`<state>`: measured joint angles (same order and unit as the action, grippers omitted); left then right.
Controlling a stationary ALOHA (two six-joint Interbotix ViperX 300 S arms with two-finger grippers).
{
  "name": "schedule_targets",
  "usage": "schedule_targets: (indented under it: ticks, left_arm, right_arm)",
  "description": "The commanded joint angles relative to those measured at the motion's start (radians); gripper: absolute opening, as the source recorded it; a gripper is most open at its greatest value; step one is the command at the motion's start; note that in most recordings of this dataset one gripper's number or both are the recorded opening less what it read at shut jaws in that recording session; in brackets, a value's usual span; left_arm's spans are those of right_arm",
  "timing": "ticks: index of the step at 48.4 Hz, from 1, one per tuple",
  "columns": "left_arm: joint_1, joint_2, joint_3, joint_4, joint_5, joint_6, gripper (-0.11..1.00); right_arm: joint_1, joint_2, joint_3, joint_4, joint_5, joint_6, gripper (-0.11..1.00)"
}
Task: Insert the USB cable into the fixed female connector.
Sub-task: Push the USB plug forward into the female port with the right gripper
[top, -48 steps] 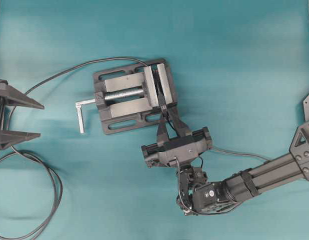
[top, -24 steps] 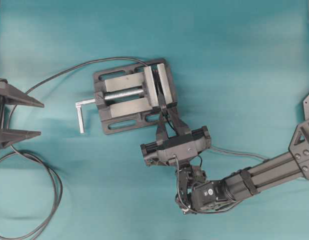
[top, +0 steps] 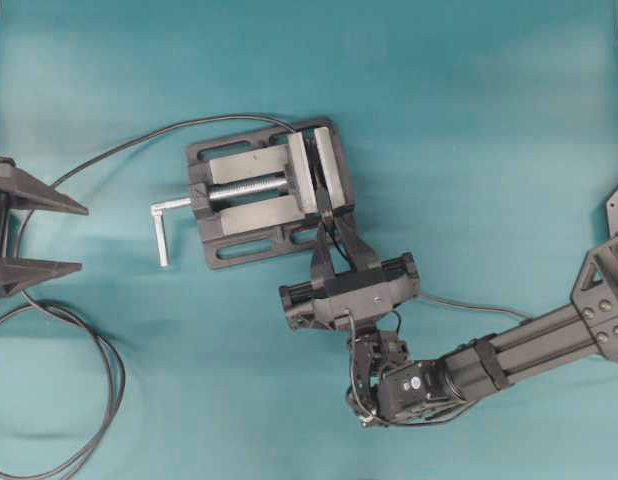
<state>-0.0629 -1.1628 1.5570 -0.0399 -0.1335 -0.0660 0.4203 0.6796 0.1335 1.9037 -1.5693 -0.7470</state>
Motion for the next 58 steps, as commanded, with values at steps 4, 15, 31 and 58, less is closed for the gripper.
schedule_targets:
  ticks: [4, 15, 31, 58]
  left_arm:
    - [0.003, 0.014, -0.009, 0.002, -0.009, 0.011, 1.0]
    - [0.005, 0.014, -0.011, 0.003, -0.009, 0.012, 1.0]
    - [0.006, 0.014, -0.009, 0.002, -0.009, 0.012, 1.0]
    - [0.012, 0.014, -0.009, 0.002, -0.009, 0.015, 1.0]
  right_arm:
    - [-0.087, -0.002, -0.026, -0.021, -0.009, 0.006, 0.22]
    - [-0.107, 0.0, -0.028, -0.023, -0.026, 0.006, 0.22]
    - [-0.143, 0.0, -0.025, -0.049, -0.026, 0.008, 0.22]
    - [-0.155, 0.0, -0.018, -0.049, -0.014, 0.008, 0.22]
